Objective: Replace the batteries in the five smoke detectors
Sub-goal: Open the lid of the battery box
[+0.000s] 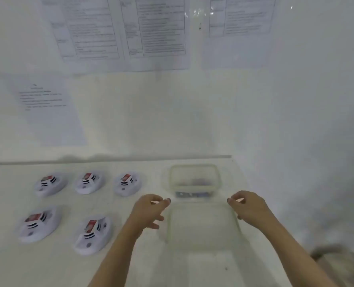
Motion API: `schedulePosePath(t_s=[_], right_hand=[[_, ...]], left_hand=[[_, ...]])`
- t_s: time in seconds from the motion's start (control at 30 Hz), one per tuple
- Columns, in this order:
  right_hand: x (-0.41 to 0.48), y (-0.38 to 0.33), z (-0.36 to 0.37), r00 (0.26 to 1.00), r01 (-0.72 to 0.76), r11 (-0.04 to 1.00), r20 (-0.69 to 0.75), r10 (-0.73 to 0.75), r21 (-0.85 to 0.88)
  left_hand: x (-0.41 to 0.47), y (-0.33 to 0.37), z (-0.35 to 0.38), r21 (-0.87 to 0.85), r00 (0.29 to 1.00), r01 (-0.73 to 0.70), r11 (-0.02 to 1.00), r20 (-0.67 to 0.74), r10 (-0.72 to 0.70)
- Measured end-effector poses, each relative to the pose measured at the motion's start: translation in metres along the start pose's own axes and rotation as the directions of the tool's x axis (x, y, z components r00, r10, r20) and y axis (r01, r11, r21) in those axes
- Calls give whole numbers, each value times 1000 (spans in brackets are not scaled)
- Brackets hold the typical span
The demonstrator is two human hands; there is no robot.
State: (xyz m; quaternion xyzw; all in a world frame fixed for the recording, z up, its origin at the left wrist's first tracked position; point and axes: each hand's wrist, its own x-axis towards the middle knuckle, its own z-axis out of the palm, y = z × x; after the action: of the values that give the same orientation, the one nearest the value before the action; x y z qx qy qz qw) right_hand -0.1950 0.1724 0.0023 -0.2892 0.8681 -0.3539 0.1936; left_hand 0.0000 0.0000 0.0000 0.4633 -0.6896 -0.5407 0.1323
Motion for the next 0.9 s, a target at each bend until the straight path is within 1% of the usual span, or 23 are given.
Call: schedulePosePath(t_s=[0.07, 0.17, 0.27, 0.37, 0.5, 0.6, 0.7, 0.8, 0.9], right_hand=[[-5, 4, 1, 998, -46, 994, 36, 43, 95], [-15, 13, 2, 995, -69, 979, 84, 53, 192], [-21, 18, 4, 990, -112, 967, 115, 87, 230], [-23, 23, 6, 974, -178, 941, 188, 126, 289], [-24, 27, 6, 964, -219, 888, 231, 133, 403], [-25, 31, 5, 950, -258, 839, 283, 130, 479], [-26, 36, 7, 943, -271, 793, 315, 105, 546], [-26, 39, 10, 945, -262, 763, 319, 77, 591], [-28, 40, 11, 941, -295, 715, 321, 104, 634]], left_hand=[[-5, -3, -1, -61, 997, 34, 998, 72, -30], [-13, -14, -1, -126, 986, 60, 990, 162, -39], [-17, -18, 1, -155, 980, 72, 985, 194, -41], [-19, -20, 1, -184, 973, 69, 981, 227, -26], [-18, -21, 1, -236, 965, 97, 967, 261, -33], [-16, -27, 3, -308, 961, 125, 943, 275, -38], [-15, -36, 7, -397, 966, 122, 910, 257, -17], [-16, -42, 14, -469, 974, 102, 877, 227, 8], [-17, -45, 19, -517, 978, 90, 851, 208, 23]])
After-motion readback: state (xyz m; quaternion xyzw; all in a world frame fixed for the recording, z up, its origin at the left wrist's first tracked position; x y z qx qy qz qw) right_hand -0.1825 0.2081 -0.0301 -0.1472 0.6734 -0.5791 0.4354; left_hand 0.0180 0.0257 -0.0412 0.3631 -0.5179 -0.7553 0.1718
